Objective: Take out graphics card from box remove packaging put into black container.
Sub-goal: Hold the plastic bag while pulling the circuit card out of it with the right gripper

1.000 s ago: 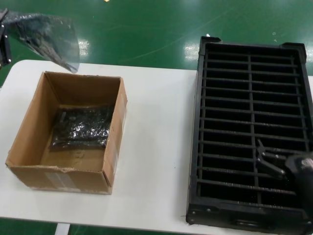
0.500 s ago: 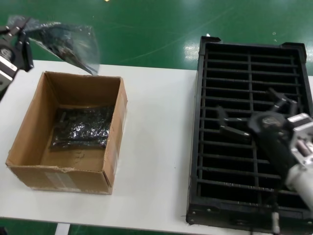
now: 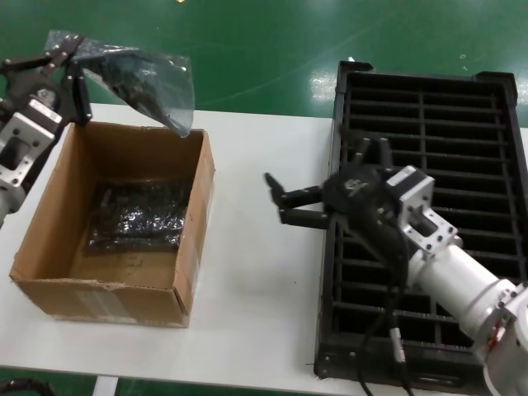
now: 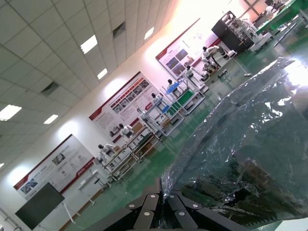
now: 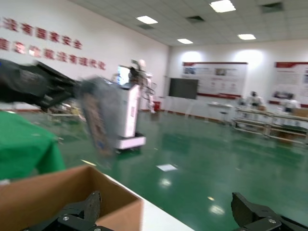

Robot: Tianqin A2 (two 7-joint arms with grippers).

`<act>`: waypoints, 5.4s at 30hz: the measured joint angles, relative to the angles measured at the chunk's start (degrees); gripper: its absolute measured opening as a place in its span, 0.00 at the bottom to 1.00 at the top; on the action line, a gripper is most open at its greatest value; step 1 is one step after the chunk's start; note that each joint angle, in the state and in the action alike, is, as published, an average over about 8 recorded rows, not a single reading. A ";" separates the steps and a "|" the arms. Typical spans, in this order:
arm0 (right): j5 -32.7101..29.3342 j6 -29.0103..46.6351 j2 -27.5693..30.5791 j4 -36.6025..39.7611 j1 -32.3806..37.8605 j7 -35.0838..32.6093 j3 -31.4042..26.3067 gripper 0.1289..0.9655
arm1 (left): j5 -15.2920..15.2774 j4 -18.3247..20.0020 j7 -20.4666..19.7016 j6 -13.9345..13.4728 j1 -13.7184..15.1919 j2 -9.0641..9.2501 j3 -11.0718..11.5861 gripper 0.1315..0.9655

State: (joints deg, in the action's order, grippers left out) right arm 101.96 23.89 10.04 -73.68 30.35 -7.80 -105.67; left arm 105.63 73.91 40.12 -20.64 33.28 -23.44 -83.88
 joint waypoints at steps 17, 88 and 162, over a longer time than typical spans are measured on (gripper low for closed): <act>3.93 10.83 -4.59 7.34 6.09 -4.42 -1.64 0.77 | 0.29 -6.56 3.14 -1.89 4.93 3.05 -0.70 0.01; 19.49 21.91 -10.03 33.17 16.57 -26.27 -2.67 0.14 | -4.30 10.08 -17.92 -1.31 -6.78 -6.79 -9.75 0.01; 21.11 19.62 -10.03 35.12 18.91 -26.20 -5.64 0.27 | -1.25 9.19 -11.27 -4.78 -9.84 -6.12 -5.78 0.01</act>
State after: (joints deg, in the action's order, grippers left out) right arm 123.07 43.51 0.01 -38.56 49.27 -34.00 -111.31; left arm 104.38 83.10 28.85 -25.42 23.44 -29.56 -89.65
